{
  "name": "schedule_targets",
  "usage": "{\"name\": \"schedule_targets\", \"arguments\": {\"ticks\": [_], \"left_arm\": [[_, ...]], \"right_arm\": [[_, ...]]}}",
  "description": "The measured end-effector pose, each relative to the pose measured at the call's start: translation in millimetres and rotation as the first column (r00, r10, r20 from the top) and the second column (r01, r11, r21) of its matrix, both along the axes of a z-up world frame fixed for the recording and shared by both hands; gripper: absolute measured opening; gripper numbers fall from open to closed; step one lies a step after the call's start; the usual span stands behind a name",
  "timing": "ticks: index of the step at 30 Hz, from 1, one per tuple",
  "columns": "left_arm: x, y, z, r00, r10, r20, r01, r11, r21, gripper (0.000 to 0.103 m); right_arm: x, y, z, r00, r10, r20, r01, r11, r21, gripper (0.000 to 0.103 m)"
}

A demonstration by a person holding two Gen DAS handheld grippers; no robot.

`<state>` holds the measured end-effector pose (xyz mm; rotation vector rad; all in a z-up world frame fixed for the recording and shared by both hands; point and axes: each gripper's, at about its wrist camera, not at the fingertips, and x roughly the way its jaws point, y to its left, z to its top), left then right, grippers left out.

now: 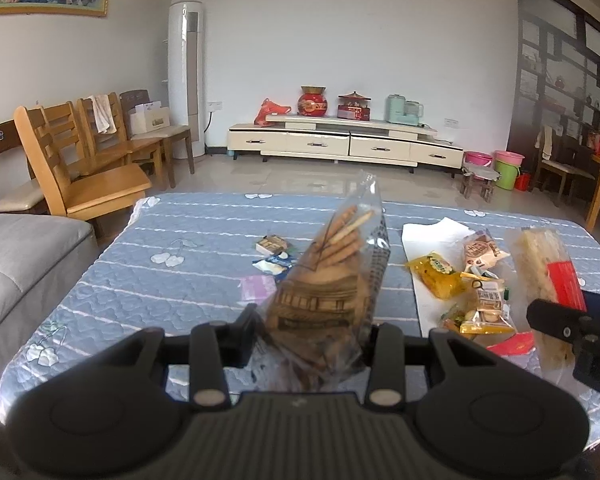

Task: Organize snacks

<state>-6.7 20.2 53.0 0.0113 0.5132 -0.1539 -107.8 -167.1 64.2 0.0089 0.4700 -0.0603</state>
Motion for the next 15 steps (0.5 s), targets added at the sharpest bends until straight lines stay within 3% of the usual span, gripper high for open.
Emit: {"name": "schedule_targets", "arguments": {"ticks": [15], "left_arm": [[0.4, -7.1, -1.5, 1.0, -0.031, 0.0, 0.031, 0.999, 0.008, 0.039]], "right_arm": [[-5.3, -0.6, 0.0, 1.0, -0.022, 0.015, 0.022, 1.0, 0.003, 0.044]]}}
